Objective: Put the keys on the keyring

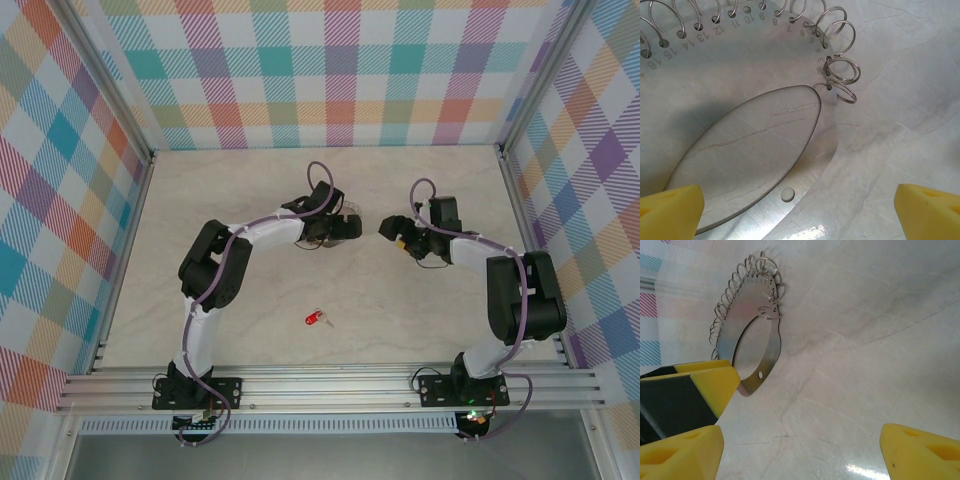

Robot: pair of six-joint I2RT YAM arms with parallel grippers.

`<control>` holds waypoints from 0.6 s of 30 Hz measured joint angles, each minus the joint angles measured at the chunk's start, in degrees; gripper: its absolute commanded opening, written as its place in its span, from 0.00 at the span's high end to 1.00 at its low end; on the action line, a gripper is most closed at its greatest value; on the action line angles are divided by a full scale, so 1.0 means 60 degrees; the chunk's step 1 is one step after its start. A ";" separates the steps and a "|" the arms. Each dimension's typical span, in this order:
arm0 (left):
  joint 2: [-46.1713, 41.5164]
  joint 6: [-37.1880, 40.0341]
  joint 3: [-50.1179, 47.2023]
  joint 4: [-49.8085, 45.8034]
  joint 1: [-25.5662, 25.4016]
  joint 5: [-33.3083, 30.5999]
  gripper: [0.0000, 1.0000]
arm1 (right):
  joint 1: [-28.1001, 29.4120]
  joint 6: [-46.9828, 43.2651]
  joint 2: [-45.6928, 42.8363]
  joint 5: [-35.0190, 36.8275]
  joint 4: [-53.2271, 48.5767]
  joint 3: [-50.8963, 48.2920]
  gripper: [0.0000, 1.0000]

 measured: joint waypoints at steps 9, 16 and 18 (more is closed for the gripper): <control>-0.0277 0.0004 -0.0892 0.0419 0.0000 -0.0259 0.03 | 0.0007 -0.0004 -0.0036 0.0040 -0.0080 0.0004 0.20; -0.1180 -0.0175 -0.2324 0.1020 0.0000 -0.0299 0.03 | 0.0182 -0.0004 -0.0036 0.0036 -0.0149 0.0055 0.21; -0.1574 -0.0321 -0.2867 0.1126 0.0000 -0.0310 0.03 | 0.0310 -0.0007 -0.0036 0.0029 -0.0164 0.0109 0.22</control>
